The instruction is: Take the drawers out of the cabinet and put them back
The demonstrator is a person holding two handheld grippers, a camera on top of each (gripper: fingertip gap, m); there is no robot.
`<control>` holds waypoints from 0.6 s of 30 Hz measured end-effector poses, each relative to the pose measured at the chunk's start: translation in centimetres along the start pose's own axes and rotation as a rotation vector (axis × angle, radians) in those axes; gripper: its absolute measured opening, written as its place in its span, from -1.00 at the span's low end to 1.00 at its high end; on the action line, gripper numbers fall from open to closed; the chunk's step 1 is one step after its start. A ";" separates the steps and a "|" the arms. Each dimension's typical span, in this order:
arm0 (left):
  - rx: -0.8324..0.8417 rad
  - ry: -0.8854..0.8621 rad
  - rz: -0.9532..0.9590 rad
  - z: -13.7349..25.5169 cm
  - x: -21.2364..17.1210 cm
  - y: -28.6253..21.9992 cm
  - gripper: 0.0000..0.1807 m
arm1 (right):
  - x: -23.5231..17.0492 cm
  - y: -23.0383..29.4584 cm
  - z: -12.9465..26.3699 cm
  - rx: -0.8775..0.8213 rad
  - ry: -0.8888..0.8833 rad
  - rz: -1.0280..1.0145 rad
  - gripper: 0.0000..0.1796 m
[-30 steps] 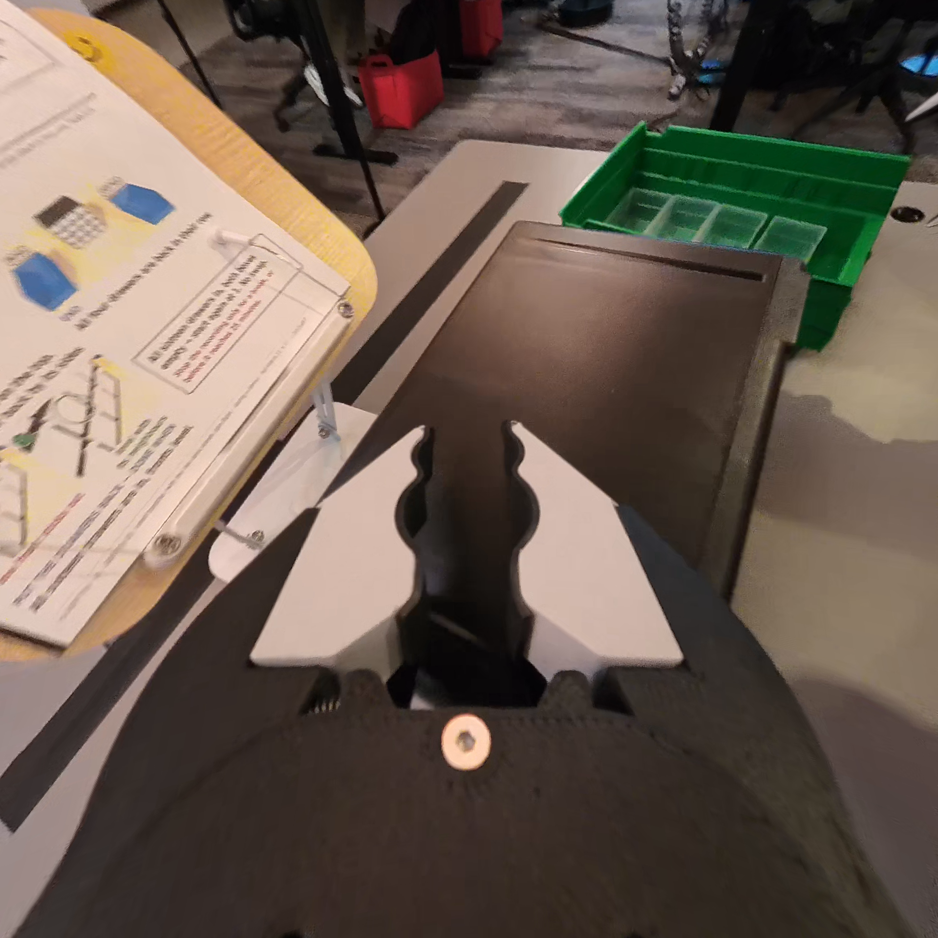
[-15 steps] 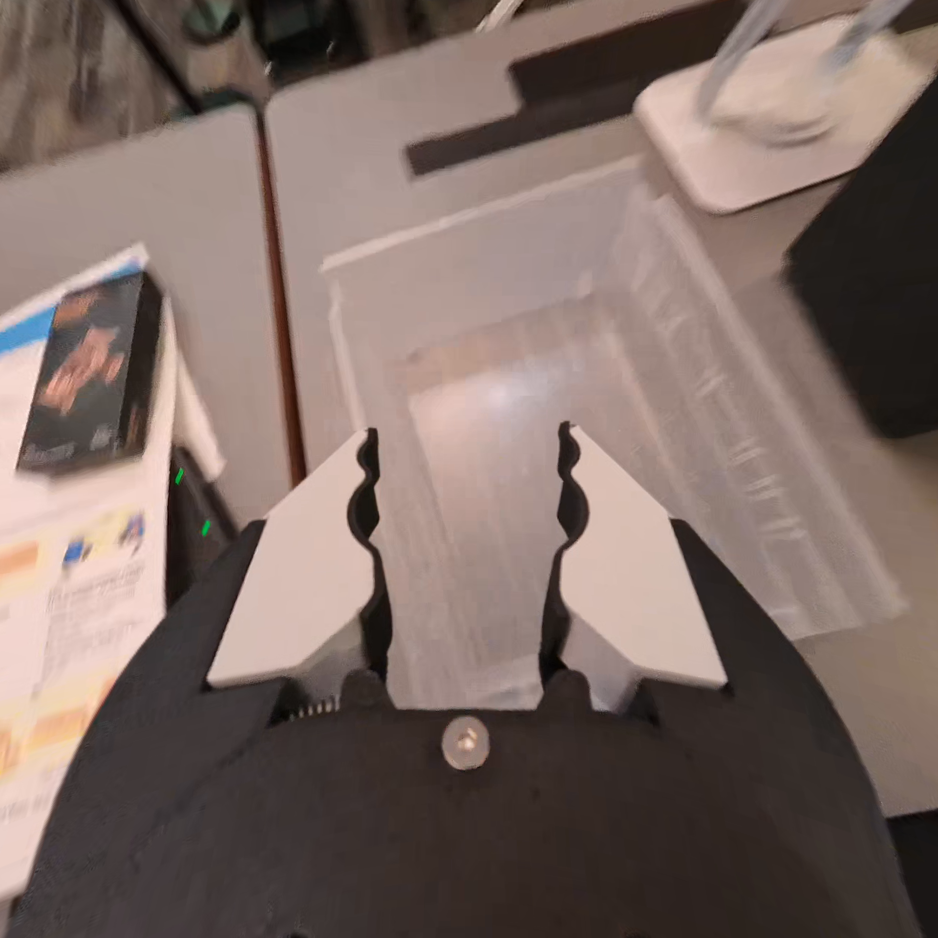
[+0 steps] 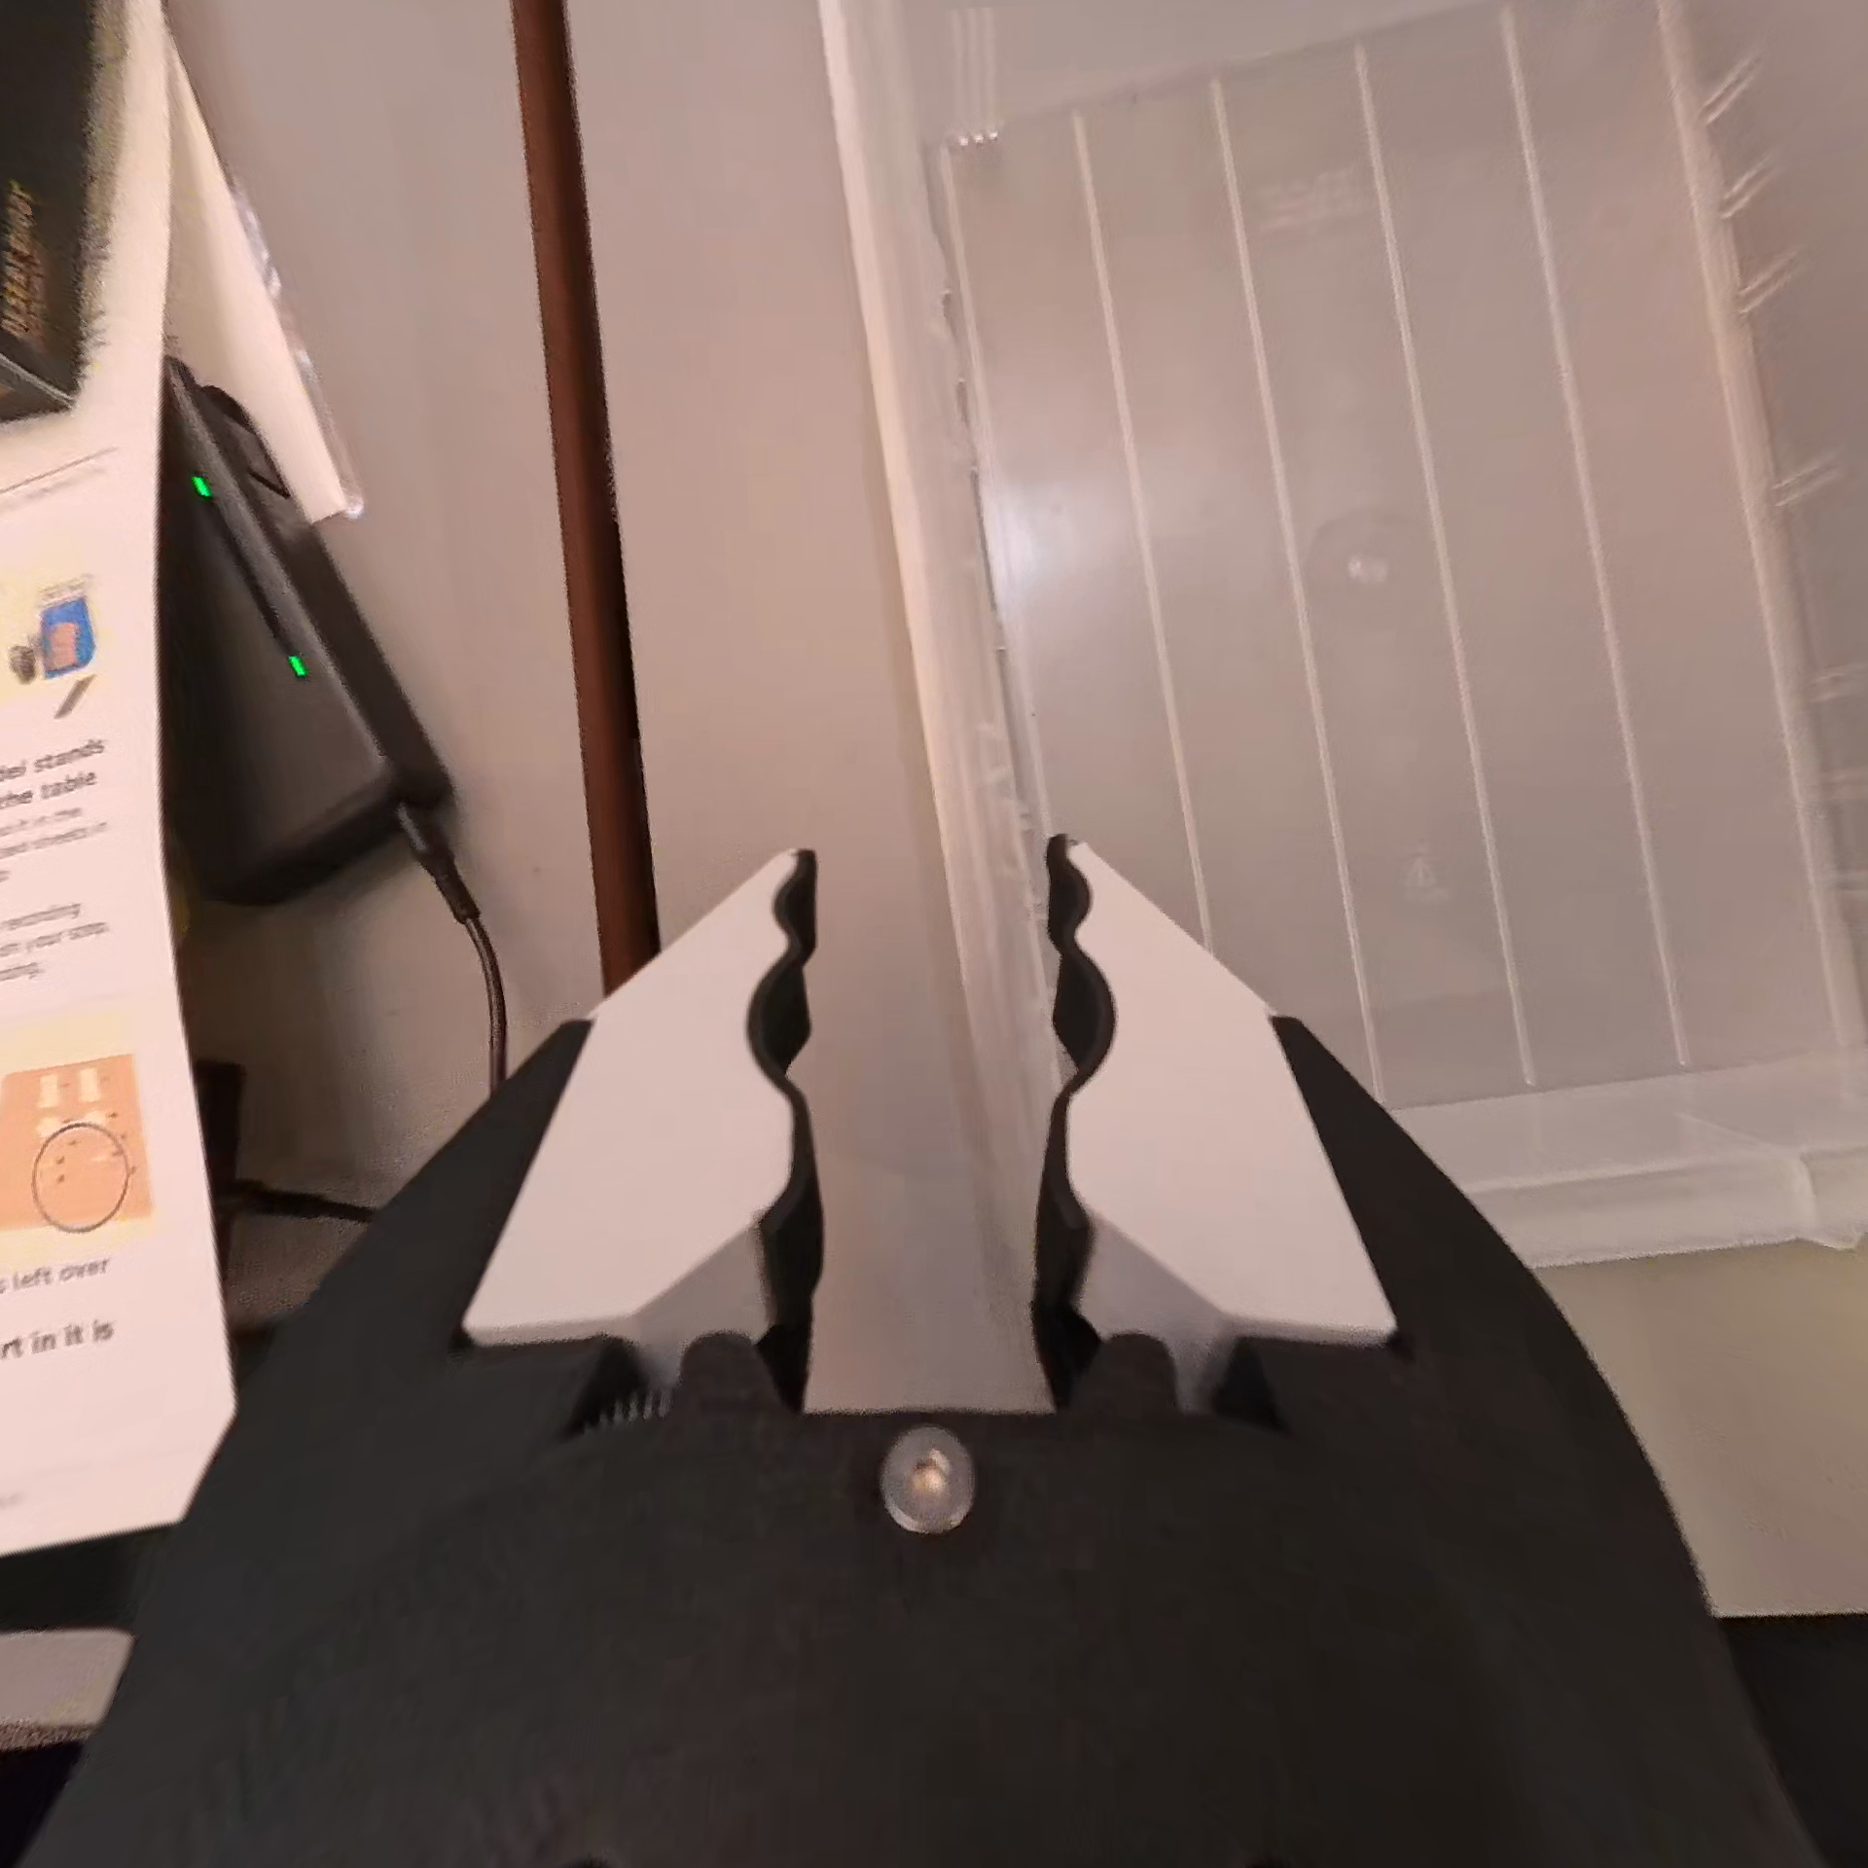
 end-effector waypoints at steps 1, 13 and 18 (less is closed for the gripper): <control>-0.007 0.002 -0.009 -0.2 -0.1 -0.2 -0.60 | -0.1 0.1 0.1 0.004 -0.006 -0.003 -0.96; -0.035 0.022 -0.081 -0.9 -0.2 -1.4 -0.94 | -1.2 1.9 1.4 0.031 -0.021 -0.012 -0.96; -0.036 0.012 -0.089 -0.9 0.0 -1.5 -0.95 | -2.1 2.5 2.3 0.040 -0.024 -0.020 -0.96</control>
Point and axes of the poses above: each gripper's, where its closed fingertips meet, z back along the fingers, x out of its top, y = z × x across the jaws, the point moved 3 cm from there along z, back along the fingers, and after that the axes turned 6 degrees about z, right-handed, at the moved point
